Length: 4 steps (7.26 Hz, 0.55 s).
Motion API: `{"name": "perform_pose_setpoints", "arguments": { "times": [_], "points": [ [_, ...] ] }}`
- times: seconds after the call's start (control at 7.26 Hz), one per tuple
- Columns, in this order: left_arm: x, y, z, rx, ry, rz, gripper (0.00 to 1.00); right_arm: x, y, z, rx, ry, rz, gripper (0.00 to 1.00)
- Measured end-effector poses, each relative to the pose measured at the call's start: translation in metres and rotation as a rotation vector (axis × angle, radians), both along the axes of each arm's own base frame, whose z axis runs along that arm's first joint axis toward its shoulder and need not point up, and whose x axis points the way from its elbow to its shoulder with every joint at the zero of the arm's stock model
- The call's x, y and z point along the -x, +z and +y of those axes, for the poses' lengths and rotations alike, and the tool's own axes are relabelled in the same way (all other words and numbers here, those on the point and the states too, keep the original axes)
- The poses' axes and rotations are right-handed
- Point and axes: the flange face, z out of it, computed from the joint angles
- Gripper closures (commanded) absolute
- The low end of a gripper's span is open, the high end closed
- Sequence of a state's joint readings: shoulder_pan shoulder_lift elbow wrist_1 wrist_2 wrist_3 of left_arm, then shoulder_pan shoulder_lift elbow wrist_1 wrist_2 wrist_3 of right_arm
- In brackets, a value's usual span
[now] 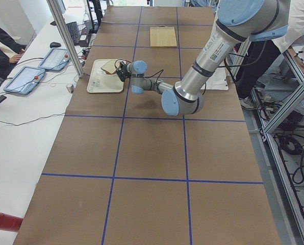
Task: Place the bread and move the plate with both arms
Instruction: 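Slide the white plate with the left gripper onto the bear tray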
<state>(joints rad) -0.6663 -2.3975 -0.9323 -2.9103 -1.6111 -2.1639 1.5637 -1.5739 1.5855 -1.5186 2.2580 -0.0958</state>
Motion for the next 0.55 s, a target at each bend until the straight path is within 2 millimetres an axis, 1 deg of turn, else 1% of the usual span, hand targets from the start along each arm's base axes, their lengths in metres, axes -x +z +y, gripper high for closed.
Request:
{"name": "perform_pose_setpoints", "arguments": {
  "times": [0.14,0.28,0.41,0.55],
  "points": [
    [-0.0032,0.0042,-0.0092,0.012,-0.017,-0.030,0.75,0.0001,0.0000,0.0000,0.001,0.001,0.000,0.00],
    [-0.0059,0.0062,-0.0114,-0.005,-0.019,-0.063,0.21,0.0002,-0.0002,-0.0001,0.003,0.003,0.000,0.00],
    [-0.0074,0.0071,-0.0091,-0.050,-0.011,-0.108,0.02,0.0002,-0.0003,-0.0001,0.003,0.004,0.000,0.00],
    [-0.0059,0.0080,-0.0021,-0.103,0.002,-0.162,0.02,0.0003,-0.0003,-0.0001,0.004,0.004,0.000,0.00]
  ]
}}
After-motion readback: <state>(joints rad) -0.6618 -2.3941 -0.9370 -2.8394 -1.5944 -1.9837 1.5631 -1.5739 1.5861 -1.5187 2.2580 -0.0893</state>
